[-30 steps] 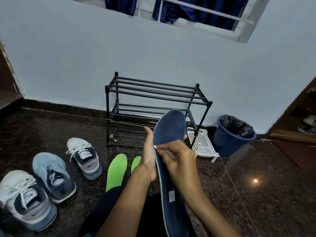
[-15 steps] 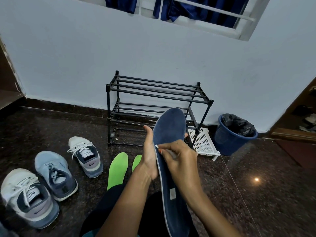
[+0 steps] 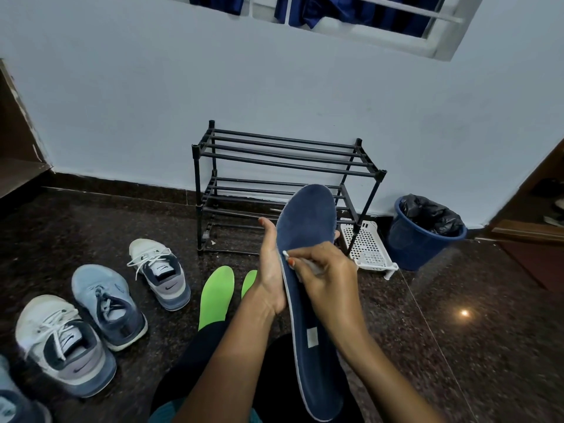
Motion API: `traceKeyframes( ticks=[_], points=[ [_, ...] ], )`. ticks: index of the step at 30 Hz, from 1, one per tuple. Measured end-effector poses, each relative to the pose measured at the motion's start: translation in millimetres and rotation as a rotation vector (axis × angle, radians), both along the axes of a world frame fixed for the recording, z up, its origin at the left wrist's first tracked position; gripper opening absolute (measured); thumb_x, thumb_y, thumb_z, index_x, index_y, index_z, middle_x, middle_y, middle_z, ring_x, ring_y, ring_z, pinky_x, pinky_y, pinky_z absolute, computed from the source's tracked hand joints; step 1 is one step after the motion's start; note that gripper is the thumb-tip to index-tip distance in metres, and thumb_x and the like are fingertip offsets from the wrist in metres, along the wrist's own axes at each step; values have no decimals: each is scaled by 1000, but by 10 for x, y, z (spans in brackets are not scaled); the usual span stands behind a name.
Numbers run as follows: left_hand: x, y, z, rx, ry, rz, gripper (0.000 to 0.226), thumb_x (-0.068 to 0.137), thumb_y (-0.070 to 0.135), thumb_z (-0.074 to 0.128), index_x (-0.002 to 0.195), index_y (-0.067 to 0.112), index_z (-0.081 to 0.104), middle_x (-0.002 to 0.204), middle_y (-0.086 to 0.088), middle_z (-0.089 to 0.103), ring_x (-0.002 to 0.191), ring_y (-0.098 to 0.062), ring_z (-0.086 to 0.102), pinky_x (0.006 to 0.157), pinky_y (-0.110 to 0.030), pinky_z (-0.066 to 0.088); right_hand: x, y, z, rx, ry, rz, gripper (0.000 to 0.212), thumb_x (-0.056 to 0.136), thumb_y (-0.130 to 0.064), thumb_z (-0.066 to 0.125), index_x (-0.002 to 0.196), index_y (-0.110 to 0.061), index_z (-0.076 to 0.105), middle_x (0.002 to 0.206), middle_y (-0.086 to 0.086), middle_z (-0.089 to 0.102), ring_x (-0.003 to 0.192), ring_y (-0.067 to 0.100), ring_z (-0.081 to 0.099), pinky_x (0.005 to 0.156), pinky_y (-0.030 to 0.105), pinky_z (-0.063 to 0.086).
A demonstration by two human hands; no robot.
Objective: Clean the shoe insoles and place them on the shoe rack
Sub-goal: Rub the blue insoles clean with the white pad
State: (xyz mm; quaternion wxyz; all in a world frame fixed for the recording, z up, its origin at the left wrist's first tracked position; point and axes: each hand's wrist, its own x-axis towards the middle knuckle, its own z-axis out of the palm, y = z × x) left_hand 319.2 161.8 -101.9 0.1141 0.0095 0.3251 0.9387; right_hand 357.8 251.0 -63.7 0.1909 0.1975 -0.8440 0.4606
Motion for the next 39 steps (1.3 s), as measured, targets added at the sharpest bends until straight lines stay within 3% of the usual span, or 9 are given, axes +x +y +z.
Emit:
traceKeyframes(
  ticks=[6, 11, 13, 18, 25, 29, 31, 33, 39],
  points=[
    [-16, 16, 4, -10, -1, 6, 113, 70, 86, 25, 140, -1, 43, 141, -27, 44, 133, -37, 42, 116, -47, 26, -118, 27, 65, -50, -25, -87, 14, 79, 4, 65, 83, -8, 73, 83, -1, 60, 77, -3, 55, 73, 1, 37],
    [26, 2, 46, 15, -44, 25, 100, 77, 85, 18, 121, 7, 62, 131, -28, 54, 119, -41, 53, 97, -45, 49, 67, -27, 7, -18, -66, -8, 12, 78, -3, 68, 84, -12, 74, 82, -2, 66, 80, 1, 58, 74, 3, 39],
    [42, 0, 59, 10, -60, 32, 100, 77, 86, 19, 114, 7, 69, 131, -28, 54, 119, -41, 53, 98, -46, 48, 76, -12, 5, -20, -53, -13, 10, 78, -4, 69, 83, -12, 73, 78, -8, 64, 82, 2, 58, 74, 3, 40],
    [19, -9, 47, -17, -52, 31, 118, 65, 89, 27, 139, -2, 42, 142, -27, 42, 133, -38, 41, 113, -45, 32, -106, 33, 46, -72, -42, -118, 8, 77, -4, 69, 78, -12, 72, 77, -7, 64, 74, -1, 60, 70, 7, 43],
    [70, -9, 92, 4, -71, 42, 97, 79, 84, 19, 115, 6, 64, 125, -27, 58, 101, -38, 61, 79, -41, 57, 104, -61, -5, -71, -52, 18, 11, 76, -1, 69, 81, -11, 73, 79, 0, 66, 82, 3, 59, 74, 5, 41],
    [64, -19, 80, -30, -60, 37, 100, 79, 83, 18, 109, 2, 69, 115, -26, 64, 103, -36, 64, 88, -39, 55, -17, 6, 5, -13, 8, -23, 11, 77, -1, 69, 81, -10, 73, 79, 1, 63, 75, -2, 56, 73, 2, 37],
    [40, -34, 62, -48, -50, 13, 113, 73, 88, 24, 129, -4, 54, 135, -31, 48, 126, -39, 49, 108, -41, 40, -97, 28, 20, -12, 15, -54, 10, 78, -1, 68, 82, -9, 73, 80, 0, 61, 74, -2, 55, 73, 3, 38],
    [34, -31, 66, -51, -40, 4, 117, 70, 89, 25, 138, -5, 43, 142, -30, 40, 133, -39, 41, 112, -43, 33, -113, 25, 26, -25, 0, -65, 10, 78, -1, 68, 83, -8, 73, 82, 2, 62, 75, -3, 55, 73, 4, 39],
    [61, 1, 95, -9, -89, 75, 99, 78, 84, 19, 124, 6, 58, 131, -28, 53, 110, -41, 56, 86, -42, 54, 78, -11, -38, -37, -50, 52, 11, 78, 0, 68, 85, -7, 73, 81, 4, 65, 83, 3, 58, 73, 4, 40]
  ],
)
